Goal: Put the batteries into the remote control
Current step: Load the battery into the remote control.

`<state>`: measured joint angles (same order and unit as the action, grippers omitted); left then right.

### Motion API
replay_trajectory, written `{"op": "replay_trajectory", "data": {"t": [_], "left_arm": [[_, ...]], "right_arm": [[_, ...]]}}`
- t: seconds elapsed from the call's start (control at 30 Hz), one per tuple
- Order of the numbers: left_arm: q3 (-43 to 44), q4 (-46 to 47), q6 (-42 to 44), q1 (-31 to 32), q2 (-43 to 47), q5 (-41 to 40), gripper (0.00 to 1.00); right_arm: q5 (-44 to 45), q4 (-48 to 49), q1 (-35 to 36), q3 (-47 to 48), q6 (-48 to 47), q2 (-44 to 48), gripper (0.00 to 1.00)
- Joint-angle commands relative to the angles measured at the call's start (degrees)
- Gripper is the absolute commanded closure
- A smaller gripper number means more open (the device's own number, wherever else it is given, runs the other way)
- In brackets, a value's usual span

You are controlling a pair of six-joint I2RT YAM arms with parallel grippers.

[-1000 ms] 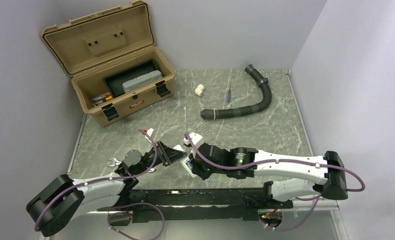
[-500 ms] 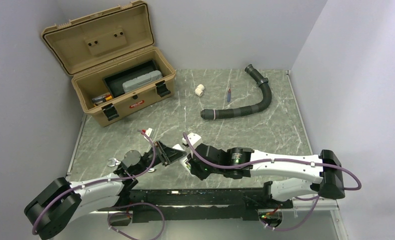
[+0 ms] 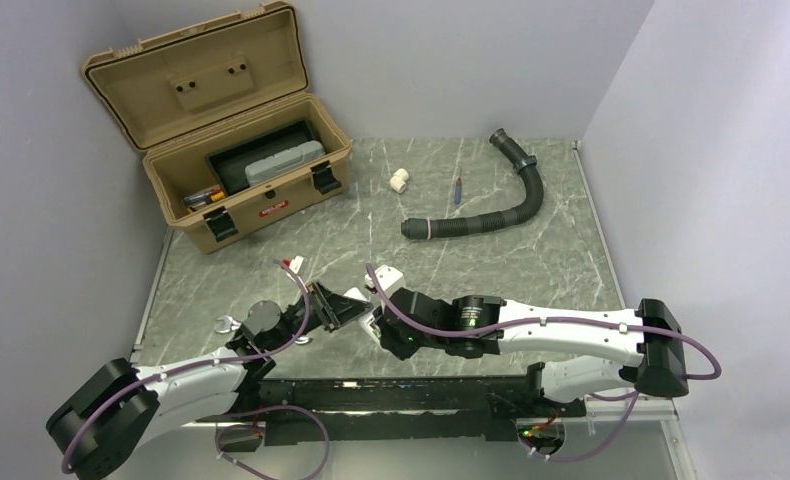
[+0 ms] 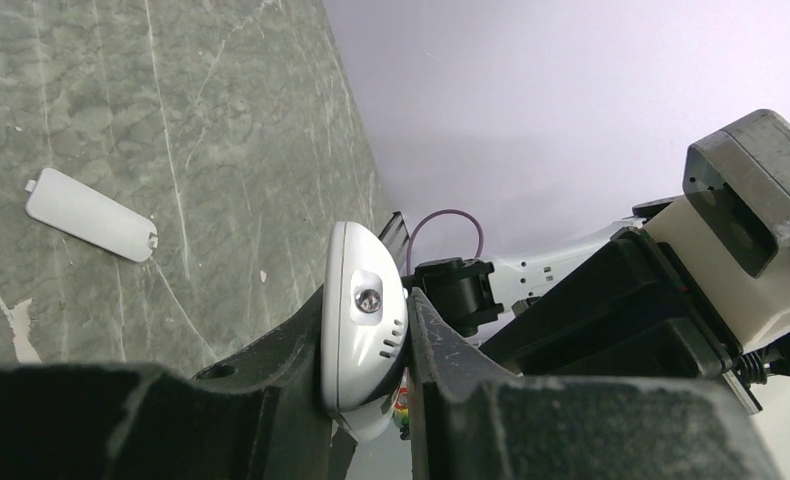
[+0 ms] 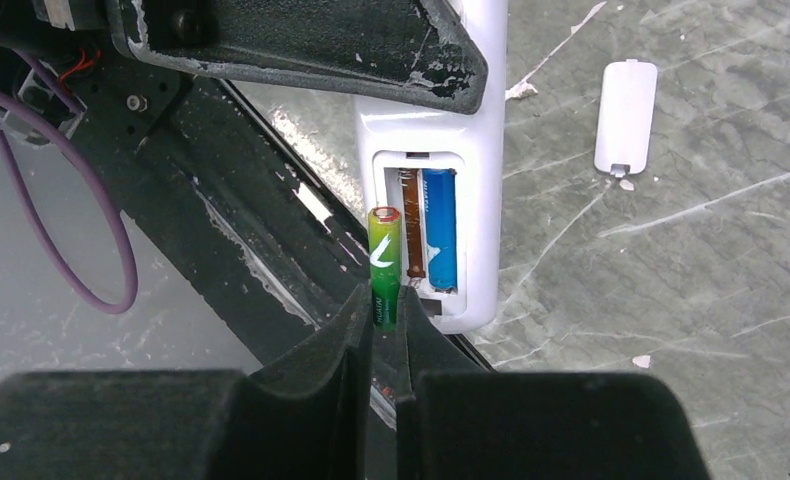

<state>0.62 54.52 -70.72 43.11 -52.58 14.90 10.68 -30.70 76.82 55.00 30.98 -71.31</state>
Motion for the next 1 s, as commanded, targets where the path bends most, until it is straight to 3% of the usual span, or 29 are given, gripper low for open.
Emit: {"op": "replay_trajectory", "data": {"t": [0.0,0.53,0.97], "left_arm": [[1.2,3.0,0.1,0.3,1.0,-0.2,1.00],[1.5,4.1,0.0,0.2,-0.6,0.6,1.00],[1.5,1.5,0.4,0.2,1.2,-0.2,1.00]], "right_arm": [[2.5,0.9,0.2,1.8,1.6,0.0,0.89],[3.2,1.6,0.2,2.8,0.6,-0.1,0.91],[2.4,1.5,0.2,3.2,0.6,-0.9,0.81]]}}
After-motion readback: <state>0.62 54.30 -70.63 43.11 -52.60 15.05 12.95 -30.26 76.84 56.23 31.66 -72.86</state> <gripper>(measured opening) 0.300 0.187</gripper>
